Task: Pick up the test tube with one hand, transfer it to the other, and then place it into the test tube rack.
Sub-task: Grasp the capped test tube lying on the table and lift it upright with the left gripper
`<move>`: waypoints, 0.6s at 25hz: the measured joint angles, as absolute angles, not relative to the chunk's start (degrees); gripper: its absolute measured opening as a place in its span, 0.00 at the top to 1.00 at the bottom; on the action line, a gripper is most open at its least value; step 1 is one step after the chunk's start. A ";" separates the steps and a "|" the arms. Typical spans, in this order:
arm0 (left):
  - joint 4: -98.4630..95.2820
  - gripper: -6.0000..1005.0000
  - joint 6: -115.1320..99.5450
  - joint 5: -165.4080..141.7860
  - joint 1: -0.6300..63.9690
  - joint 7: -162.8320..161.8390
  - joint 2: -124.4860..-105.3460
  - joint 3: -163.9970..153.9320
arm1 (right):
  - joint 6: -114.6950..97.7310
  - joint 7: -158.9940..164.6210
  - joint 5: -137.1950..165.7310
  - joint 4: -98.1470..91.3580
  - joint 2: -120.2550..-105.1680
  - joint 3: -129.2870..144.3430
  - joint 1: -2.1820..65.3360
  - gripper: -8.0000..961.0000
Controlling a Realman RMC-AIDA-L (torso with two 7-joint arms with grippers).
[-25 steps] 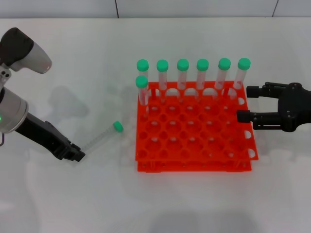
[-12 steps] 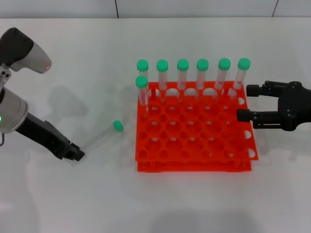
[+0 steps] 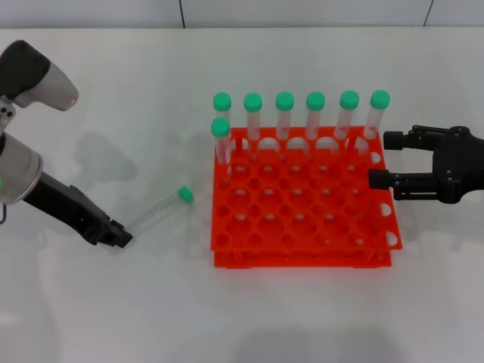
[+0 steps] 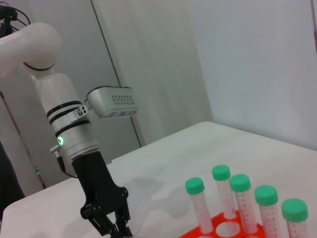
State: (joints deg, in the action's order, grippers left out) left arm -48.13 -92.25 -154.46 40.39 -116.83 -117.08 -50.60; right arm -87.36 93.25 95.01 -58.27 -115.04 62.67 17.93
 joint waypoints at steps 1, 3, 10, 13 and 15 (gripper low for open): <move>-48.17 0.82 -92.30 -154.15 40.39 -116.83 -116.96 -50.59 | -87.36 93.25 95.00 -58.27 -115.05 62.66 17.93 0.15; -48.25 0.82 -92.37 -153.46 40.41 -116.81 -116.76 -50.58 | -87.35 93.25 95.00 -58.27 -115.04 62.63 17.93 0.15; -49.16 0.82 -92.42 -151.16 40.21 -116.28 -116.17 -47.98 | -87.13 93.25 95.00 -58.34 -115.04 62.52 17.93 0.15; -50.62 0.82 -92.36 -148.44 39.14 -115.32 -115.96 -45.50 | -86.99 93.25 94.95 -58.36 -115.04 62.47 17.93 0.15; -51.57 0.82 -92.33 -146.67 38.20 -114.55 -115.83 -43.92 | -86.94 93.25 94.90 -58.36 -115.04 62.24 17.93 0.15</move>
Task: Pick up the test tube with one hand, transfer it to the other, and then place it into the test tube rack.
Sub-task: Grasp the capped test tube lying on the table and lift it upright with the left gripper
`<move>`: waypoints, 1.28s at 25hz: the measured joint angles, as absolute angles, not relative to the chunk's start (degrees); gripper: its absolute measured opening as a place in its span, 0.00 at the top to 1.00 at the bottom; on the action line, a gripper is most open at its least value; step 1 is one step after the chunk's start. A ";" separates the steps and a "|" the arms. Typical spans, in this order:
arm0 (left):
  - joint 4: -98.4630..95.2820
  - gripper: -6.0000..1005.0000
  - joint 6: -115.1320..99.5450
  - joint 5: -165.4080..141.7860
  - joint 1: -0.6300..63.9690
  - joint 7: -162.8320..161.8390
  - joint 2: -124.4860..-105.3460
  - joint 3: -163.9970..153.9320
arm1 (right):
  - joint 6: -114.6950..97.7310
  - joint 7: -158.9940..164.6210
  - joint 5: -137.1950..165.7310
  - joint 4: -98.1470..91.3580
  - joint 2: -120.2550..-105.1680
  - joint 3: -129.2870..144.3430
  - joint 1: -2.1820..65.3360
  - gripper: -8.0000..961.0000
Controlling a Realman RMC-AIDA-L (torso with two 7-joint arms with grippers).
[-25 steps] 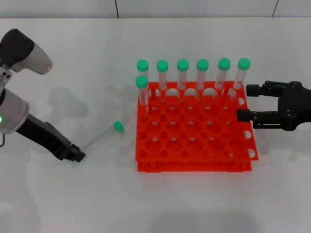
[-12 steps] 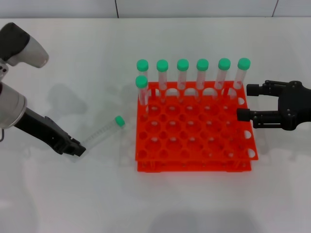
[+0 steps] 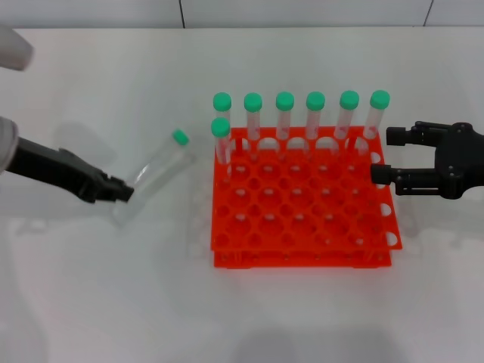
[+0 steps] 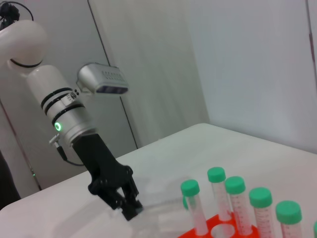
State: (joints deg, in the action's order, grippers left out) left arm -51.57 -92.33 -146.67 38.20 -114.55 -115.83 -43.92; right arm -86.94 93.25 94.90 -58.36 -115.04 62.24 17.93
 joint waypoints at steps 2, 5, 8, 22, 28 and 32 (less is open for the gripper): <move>-53.02 0.82 -92.27 -143.68 36.73 -113.57 -115.70 -42.48 | -86.92 93.25 94.79 -58.36 -115.04 61.86 17.93 0.15; -54.89 0.82 -92.08 -139.39 34.57 -112.65 -115.51 -41.89 | -86.92 93.23 94.40 -58.36 -115.05 61.75 17.93 0.15; -56.95 0.82 -91.97 -136.36 32.75 -112.26 -115.36 -41.57 | -86.91 93.19 94.30 -58.38 -115.05 61.76 17.93 0.15; -66.26 0.82 -91.11 -118.31 27.66 -108.70 -115.91 -34.56 | -86.87 93.09 93.43 -58.44 -115.04 61.12 17.49 0.15; -64.74 0.82 -89.47 -111.86 29.59 -102.56 -117.35 -34.90 | -87.02 92.54 92.25 -58.54 -115.05 60.96 17.52 0.15; -59.00 0.82 -88.54 -109.29 33.62 -98.24 -118.00 -35.58 | -87.45 91.81 91.84 -58.65 -115.05 60.18 17.53 0.15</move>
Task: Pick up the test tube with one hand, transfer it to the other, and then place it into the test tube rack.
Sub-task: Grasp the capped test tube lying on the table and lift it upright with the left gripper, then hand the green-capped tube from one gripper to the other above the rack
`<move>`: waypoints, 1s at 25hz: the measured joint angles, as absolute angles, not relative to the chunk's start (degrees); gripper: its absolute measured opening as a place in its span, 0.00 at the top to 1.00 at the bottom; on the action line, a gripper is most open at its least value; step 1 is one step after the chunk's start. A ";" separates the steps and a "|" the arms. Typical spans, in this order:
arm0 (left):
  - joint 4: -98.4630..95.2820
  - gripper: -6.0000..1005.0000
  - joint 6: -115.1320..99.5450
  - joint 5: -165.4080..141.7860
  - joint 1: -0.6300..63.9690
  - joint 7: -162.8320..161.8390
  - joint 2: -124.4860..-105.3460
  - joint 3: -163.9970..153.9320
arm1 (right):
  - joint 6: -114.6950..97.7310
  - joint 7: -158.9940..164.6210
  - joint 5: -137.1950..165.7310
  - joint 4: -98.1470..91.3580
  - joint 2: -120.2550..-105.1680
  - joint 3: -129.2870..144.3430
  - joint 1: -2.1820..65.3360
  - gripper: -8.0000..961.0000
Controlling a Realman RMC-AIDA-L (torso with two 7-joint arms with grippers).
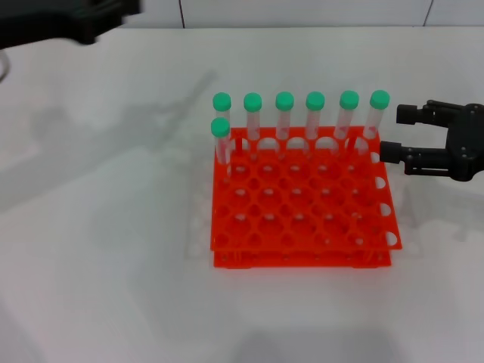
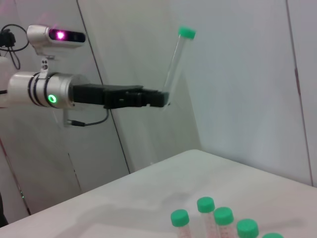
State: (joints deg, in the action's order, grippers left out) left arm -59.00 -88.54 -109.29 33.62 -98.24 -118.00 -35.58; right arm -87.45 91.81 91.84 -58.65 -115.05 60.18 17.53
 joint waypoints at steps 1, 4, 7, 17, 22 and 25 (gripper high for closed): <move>-57.21 0.82 -88.43 -108.53 34.45 -97.10 -118.04 -35.70 | -87.50 91.76 91.84 -58.66 -115.05 60.11 17.55 0.15; -51.84 0.82 -88.12 -106.39 36.97 -93.25 -118.07 -36.90 | -87.52 91.76 91.84 -58.80 -115.03 60.08 17.58 0.15; -47.70 0.82 -87.95 -105.91 39.06 -90.60 -118.18 -38.59 | -87.56 91.76 91.84 -59.38 -114.99 59.69 17.55 0.15; -39.31 0.82 -87.16 -105.22 41.71 -83.01 -119.01 -43.60 | -87.62 91.75 91.96 -59.56 -114.83 57.43 17.49 0.15; -36.26 0.82 -87.37 -105.08 41.99 -79.81 -119.01 -44.39 | -87.56 91.76 92.05 -59.99 -114.88 56.92 17.66 0.15; -35.02 0.82 -87.19 -104.80 42.12 -78.76 -119.00 -45.88 | -87.29 91.76 92.05 -60.03 -114.87 56.56 17.99 0.15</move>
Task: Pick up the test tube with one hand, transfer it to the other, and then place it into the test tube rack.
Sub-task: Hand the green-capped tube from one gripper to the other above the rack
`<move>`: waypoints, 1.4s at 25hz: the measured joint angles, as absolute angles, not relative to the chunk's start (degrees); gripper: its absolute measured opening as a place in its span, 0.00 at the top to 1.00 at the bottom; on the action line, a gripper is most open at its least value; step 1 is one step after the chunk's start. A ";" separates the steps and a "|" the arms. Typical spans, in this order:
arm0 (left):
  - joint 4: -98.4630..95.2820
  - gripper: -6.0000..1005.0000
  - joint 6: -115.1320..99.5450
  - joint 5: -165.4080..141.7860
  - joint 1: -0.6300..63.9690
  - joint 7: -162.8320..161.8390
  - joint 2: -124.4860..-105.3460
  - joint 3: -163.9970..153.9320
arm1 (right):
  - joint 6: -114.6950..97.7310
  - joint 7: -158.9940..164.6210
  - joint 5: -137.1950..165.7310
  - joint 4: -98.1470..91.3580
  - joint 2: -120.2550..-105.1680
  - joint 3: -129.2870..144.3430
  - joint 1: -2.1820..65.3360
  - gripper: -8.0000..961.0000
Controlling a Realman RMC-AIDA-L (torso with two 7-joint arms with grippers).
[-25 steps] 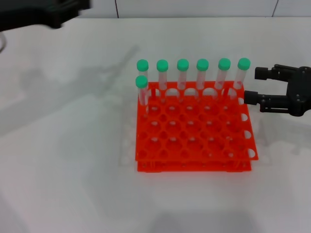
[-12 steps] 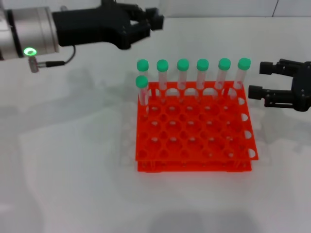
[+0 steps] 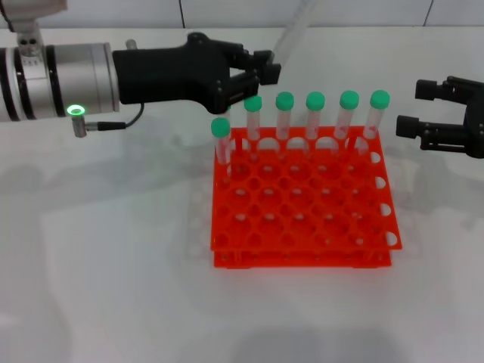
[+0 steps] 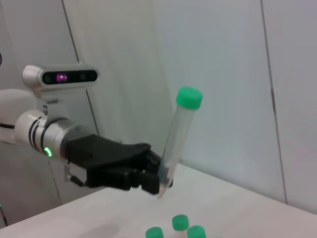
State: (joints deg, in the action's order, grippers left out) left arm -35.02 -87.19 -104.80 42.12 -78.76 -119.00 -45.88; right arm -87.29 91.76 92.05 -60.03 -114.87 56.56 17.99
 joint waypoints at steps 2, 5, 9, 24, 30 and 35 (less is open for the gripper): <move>-34.83 0.82 -87.17 -104.76 42.15 -78.57 -118.99 -46.20 | -87.05 91.76 91.98 -60.03 -114.87 56.50 18.19 0.15; -34.46 0.82 -87.14 -104.73 42.17 -78.14 -118.99 -46.68 | -86.91 91.76 91.94 -60.03 -114.87 56.17 18.67 0.15; -33.84 0.82 -87.03 -104.61 42.19 -77.76 -119.00 -47.59 | -86.93 91.85 91.92 -60.03 -114.87 55.81 19.31 0.15; -31.59 0.82 -86.57 -104.96 42.62 -77.64 -119.17 -49.43 | -86.84 91.90 91.71 -60.90 -114.96 55.60 19.43 0.15; -31.65 0.82 -86.57 -105.55 42.66 -79.00 -119.03 -49.52 | -86.85 92.13 91.33 -61.03 -114.96 55.05 19.43 0.15; -32.43 0.82 -86.57 -107.56 43.56 -81.48 -118.65 -49.57 | -87.06 92.17 91.27 -61.36 -115.01 55.02 19.43 0.15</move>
State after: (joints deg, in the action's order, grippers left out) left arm -32.43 -86.57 -107.56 43.56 -81.47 -118.65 -49.57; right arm -87.06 92.17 91.27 -61.36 -115.01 55.02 19.43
